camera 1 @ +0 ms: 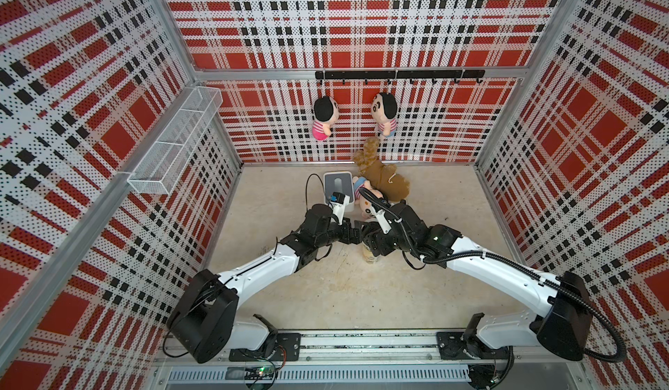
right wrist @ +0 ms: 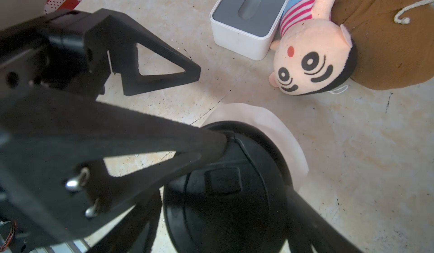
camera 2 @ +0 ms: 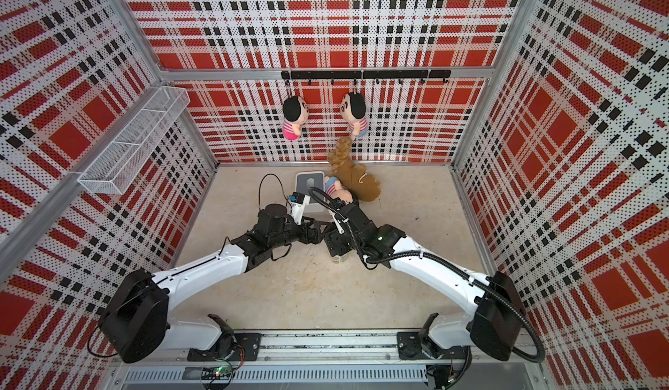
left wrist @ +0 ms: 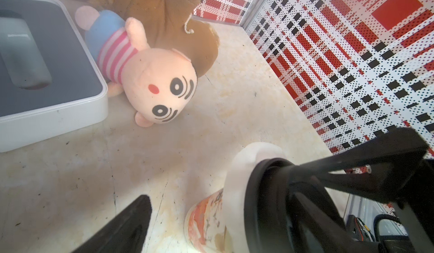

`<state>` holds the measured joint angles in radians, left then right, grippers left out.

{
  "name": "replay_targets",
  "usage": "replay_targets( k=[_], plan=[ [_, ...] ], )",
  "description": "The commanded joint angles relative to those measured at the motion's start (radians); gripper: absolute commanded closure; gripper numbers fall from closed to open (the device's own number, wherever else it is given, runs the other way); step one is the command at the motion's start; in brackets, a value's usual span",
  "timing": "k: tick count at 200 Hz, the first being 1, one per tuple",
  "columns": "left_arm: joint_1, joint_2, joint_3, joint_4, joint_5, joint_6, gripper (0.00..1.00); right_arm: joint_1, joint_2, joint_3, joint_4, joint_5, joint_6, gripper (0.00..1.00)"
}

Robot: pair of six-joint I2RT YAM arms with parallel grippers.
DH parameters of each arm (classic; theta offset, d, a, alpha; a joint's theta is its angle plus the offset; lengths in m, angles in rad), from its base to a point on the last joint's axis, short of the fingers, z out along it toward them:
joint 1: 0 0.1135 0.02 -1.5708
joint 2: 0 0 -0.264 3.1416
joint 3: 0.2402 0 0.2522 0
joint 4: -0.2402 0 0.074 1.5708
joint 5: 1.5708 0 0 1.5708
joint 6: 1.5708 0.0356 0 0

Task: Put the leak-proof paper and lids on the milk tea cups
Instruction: Secure the cup lid on the cup.

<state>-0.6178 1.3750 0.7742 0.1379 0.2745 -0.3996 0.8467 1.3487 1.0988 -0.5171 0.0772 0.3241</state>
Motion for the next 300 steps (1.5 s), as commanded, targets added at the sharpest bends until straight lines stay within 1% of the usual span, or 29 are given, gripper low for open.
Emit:
replay_targets(
  k=[1,32,48,88,114,133,155,167,171,179,214,241,269,300],
  plan=[
    [-0.037,0.051,-0.059,-0.185,0.028,0.059,0.06,-0.019,-0.028,0.023,0.052,-0.096,0.022,0.15],
    [-0.034,0.056,-0.059,-0.187,0.029,0.062,0.07,-0.067,-0.071,-0.003,0.106,-0.185,0.035,0.14],
    [-0.032,0.057,-0.061,-0.187,0.029,0.065,0.07,-0.082,-0.081,-0.011,0.122,-0.208,0.043,0.12],
    [-0.030,0.060,-0.062,-0.184,0.030,0.064,0.08,-0.101,-0.115,-0.033,0.155,-0.211,0.087,0.11],
    [-0.028,0.057,-0.065,-0.183,0.031,0.064,0.09,-0.113,-0.157,-0.090,0.155,-0.212,0.137,0.12],
    [-0.027,0.058,-0.064,-0.178,0.035,0.064,0.09,-0.115,-0.202,-0.165,0.184,-0.235,0.176,0.16],
    [-0.027,0.068,-0.058,-0.178,0.040,0.065,0.10,-0.119,-0.254,-0.241,0.208,-0.242,0.215,0.25],
    [-0.027,0.069,-0.058,-0.178,0.040,0.063,0.10,-0.121,-0.285,-0.287,0.245,-0.258,0.222,0.27],
    [-0.027,0.070,-0.058,-0.178,0.040,0.061,0.10,-0.123,-0.293,-0.301,0.257,-0.265,0.254,0.28],
    [-0.027,0.071,-0.059,-0.176,0.040,0.061,0.11,-0.126,-0.302,-0.323,0.277,-0.278,0.264,0.29],
    [-0.027,0.077,-0.055,-0.176,0.043,0.061,0.12,-0.138,-0.267,-0.343,0.286,-0.307,0.265,0.37],
    [-0.028,0.081,-0.055,-0.172,0.048,0.058,0.13,-0.159,-0.261,-0.360,0.297,-0.307,0.281,0.39],
    [-0.028,0.088,-0.049,-0.172,0.054,0.061,0.13,-0.190,-0.248,-0.382,0.272,-0.306,0.332,0.41],
    [-0.030,0.097,-0.047,-0.171,0.057,0.061,0.14,-0.195,-0.221,-0.406,0.255,-0.309,0.380,0.46]
  ],
)
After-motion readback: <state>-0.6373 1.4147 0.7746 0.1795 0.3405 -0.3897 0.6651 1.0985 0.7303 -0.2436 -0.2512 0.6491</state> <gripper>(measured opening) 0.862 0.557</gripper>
